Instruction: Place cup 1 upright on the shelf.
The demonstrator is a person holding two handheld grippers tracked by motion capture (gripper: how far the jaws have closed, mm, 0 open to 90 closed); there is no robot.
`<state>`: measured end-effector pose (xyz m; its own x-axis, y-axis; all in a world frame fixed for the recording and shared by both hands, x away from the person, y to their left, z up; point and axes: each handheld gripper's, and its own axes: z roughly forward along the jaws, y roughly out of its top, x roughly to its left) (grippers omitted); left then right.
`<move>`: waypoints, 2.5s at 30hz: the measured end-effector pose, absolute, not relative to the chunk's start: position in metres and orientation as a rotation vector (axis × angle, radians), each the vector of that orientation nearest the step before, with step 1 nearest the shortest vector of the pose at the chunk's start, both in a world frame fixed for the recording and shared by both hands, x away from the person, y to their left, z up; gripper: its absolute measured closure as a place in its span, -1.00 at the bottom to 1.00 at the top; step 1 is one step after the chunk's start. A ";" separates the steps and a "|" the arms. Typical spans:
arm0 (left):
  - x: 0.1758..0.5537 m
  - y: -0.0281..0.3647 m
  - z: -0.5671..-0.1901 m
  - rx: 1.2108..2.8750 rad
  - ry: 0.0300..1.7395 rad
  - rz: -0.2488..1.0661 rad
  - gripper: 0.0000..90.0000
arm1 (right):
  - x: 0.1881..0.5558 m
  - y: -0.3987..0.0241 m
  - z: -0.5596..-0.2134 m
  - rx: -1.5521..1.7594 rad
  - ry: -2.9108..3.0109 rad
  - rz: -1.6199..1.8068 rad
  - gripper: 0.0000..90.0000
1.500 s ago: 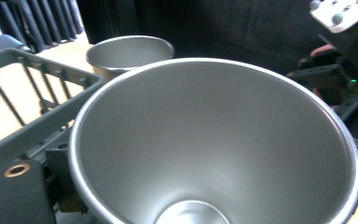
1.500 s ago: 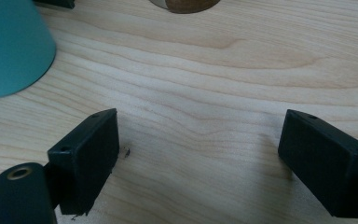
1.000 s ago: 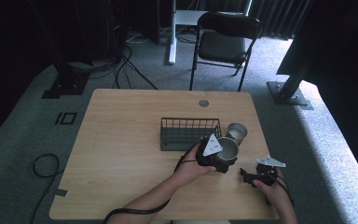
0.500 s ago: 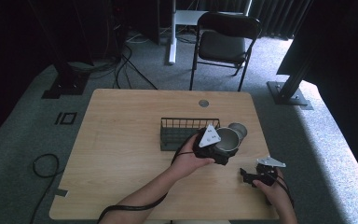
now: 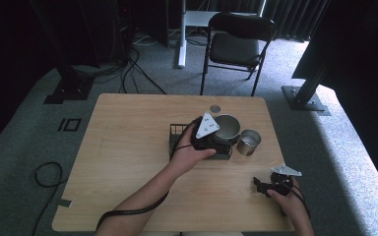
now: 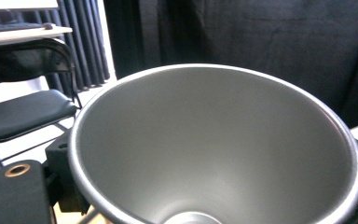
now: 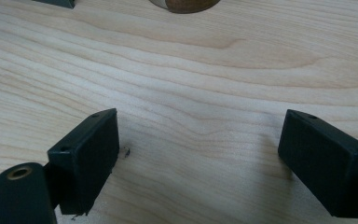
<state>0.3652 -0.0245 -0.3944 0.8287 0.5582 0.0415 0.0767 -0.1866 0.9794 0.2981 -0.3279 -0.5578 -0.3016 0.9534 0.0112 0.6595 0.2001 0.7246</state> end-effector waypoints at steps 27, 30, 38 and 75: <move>0.409 0.045 -0.420 1.623 0.790 0.638 -0.70 | 0.298 -0.328 -0.558 1.499 2.039 0.883 -0.73; 0.411 0.050 -0.426 1.608 0.815 0.645 -0.70 | 0.298 -0.328 -0.558 1.500 2.038 0.884 -0.73; 0.414 0.059 -0.442 1.617 0.860 0.648 -0.70 | 0.298 -0.328 -0.558 1.499 2.039 0.883 -0.73; 0.412 0.064 -0.478 1.713 0.890 0.672 -0.79 | 0.298 -0.328 -0.558 1.499 2.039 0.882 -0.73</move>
